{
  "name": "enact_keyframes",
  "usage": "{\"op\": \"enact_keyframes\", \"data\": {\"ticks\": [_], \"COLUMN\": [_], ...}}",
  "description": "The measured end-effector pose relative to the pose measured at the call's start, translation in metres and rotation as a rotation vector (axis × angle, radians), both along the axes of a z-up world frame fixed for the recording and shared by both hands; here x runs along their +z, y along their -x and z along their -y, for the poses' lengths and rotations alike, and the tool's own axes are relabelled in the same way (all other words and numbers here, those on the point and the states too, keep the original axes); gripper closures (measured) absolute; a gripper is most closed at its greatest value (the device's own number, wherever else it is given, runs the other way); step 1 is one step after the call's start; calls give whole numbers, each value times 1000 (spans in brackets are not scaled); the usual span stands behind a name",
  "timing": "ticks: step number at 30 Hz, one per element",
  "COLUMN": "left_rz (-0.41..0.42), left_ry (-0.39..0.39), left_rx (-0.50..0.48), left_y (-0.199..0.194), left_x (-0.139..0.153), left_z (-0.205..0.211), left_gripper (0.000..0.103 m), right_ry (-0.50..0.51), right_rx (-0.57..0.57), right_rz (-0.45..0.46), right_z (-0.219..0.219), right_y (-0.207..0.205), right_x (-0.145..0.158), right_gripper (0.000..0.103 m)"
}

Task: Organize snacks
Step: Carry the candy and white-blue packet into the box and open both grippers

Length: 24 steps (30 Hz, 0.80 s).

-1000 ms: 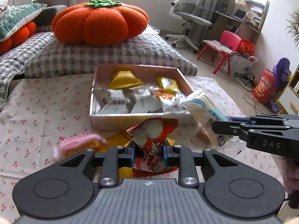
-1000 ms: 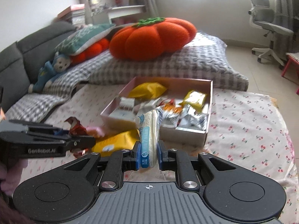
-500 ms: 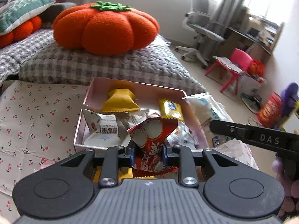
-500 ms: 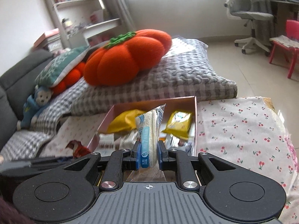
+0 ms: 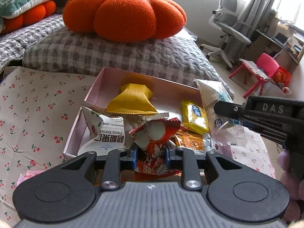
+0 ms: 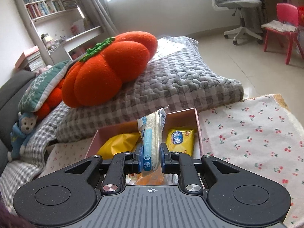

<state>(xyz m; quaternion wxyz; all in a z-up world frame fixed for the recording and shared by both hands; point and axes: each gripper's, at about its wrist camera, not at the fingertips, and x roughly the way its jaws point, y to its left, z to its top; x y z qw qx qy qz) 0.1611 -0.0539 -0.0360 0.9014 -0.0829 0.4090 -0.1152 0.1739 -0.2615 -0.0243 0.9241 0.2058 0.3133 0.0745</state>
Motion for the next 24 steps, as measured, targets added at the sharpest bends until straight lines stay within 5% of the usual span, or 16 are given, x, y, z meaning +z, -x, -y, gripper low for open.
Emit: {"op": "enact_keyframes", "data": {"ticks": [8, 21, 24], "left_rz": [6, 8, 8], "left_ry": [-25, 70, 75], "left_rx": [-3, 6, 4], "left_y": [-3, -10, -8], "left_x": [-6, -11, -9], "left_z": [0, -17, -19], "left_gripper": [79, 78, 71], "right_ry": [-20, -12, -8], "right_rx": [-6, 1, 2], "right_rz": [-21, -39, -40], "right_z": [-1, -4, -3], "right_y": [-13, -17, -14], "right_x": [-13, -22, -22], "right_gripper": [86, 85, 81]}}
